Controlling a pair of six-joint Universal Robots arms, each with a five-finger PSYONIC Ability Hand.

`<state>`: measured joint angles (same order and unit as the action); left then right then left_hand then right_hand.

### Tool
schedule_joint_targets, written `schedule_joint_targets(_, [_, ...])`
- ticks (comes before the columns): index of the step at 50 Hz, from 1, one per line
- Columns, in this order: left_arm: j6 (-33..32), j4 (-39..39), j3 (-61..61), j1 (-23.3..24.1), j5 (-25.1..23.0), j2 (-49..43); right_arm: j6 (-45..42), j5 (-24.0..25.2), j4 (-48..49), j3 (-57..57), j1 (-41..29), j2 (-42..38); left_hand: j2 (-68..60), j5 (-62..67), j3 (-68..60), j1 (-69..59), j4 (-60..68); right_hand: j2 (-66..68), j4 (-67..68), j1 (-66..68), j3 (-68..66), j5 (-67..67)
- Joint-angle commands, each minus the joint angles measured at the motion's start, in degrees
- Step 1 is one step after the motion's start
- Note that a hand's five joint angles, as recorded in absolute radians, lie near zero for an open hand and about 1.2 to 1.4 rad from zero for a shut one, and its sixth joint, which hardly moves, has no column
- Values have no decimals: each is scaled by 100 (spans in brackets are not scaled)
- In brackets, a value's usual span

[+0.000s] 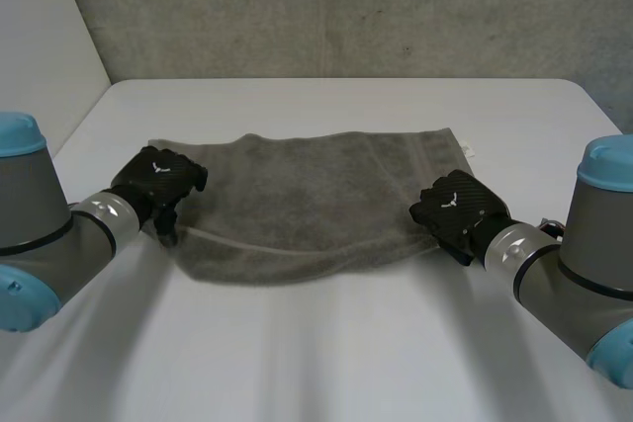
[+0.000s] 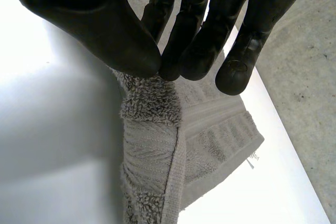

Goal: Fold the towel.

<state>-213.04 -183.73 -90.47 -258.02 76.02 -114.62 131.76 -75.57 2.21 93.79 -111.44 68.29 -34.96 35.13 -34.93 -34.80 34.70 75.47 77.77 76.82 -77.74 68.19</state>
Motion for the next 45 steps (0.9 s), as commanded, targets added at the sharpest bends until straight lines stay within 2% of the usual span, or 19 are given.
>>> schedule_joint_targets(1, [-62, 504, 39, -187, -17, -78, 25, -2, -19, -19, 61, -18, -31, -987, -33, -47, 56, 453, 223, 318, -226, 181])
schedule_joint_targets(8, [-71, 522, -102, -205, -114, -104, 69, -46, -63, -63, 61, -167, -806, -212, -809, -822, 832, 453, 223, 318, -226, 181])
schedule_joint_targets(9, [-71, 505, -111, -231, -123, -122, 86, -63, -71, -80, 61, -211, -1206, 188, -1208, -1222, 1231, 453, 223, 318, -226, 181])
schedule_joint_targets(10, [-71, 496, -111, -266, -114, -183, 86, -72, -71, -89, 61, -246, -2225, 1208, -2228, -2242, 2251, 453, 223, 318, -226, 181])
schedule_joint_targets(11, [-71, 496, -111, -267, -114, -183, 86, -72, -71, -89, 61, -246, -2236, 1218, -2238, -2252, 2261, 453, 223, 318, -226, 181])
schedule_joint_targets(13, [-71, 487, -120, -293, -70, -350, 121, -81, -80, -89, 78, -316, -4495, 3478, -4498, -4511, 4521, 453, 223, 318, -226, 181])
schedule_joint_targets(17, [-71, 478, -128, -311, -52, -359, 280, -98, -98, -89, 201, -387, -4504, 3487, -4507, -4520, 4530, 453, 223, 318, -226, 181])
schedule_joint_targets(18, [-71, 469, -128, -311, -52, -359, 436, -90, -107, -72, 262, -396, -4504, 3487, -4507, -4520, 4530, 26, -204, -109, 201, -246])
schedule_joint_targets(19, [-62, 452, -128, -337, -44, -359, 655, -81, -115, -63, 324, -387, -4504, 3487, -4507, -4520, 4530, -995, -1224, -1129, 1221, -1266])
schedule_joint_targets(20, [-62, 452, -128, -337, -44, -359, 658, -81, -115, -63, 324, -387, -4504, 3487, -4507, -4520, 4530, -1005, -1234, -1139, 1231, -1276])
schedule_joint_targets(21, [-54, 434, -146, -363, -44, -359, 910, -55, -115, -63, 394, -387, -4504, 3487, -4507, -4520, 4530, -2087, -2317, -2221, 2313, -2359])
schedule_joint_targets(22, [-53, 434, -146, -363, -44, -359, 913, -54, -115, -63, 395, -387, -4504, 3487, -4507, -4520, 4530, -2098, -2327, -2232, 2324, -2369])
schedule_joint_targets(24, [-27, 434, -207, -372, -44, -333, 1394, -11, -142, -54, 596, -334, -4504, 3487, -4507, -4520, 4530, -3204, -3433, -3338, 3430, -3475])
schedule_joint_targets(27, [-27, 434, -269, -363, -44, -272, 1755, 51, -159, 34, 789, -264, -4504, 3487, -4507, -4520, 4530, -3727, -3957, -3862, 3954, -3999])
schedule_joint_targets(36, [17, 399, -436, -355, -52, 28, 2152, 666, -115, 639, 1466, 175, -4504, 3487, -4507, -4520, 4530, -4351, -4580, -4485, 4577, -4622])
schedule_joint_targets(40, [17, 390, -427, -363, -52, 28, 2152, 763, -107, 825, 1599, 307, -4504, 3487, -4507, -4520, 4530, -4672, -4901, -4806, 4898, -4943])
schedule_joint_targets(45, [34, 355, -392, -381, -52, 19, 2274, 1052, -19, 1193, 2099, 395, -4504, 3487, -4507, -4520, 4530, -4924, -5154, -5058, 5150, -5195])
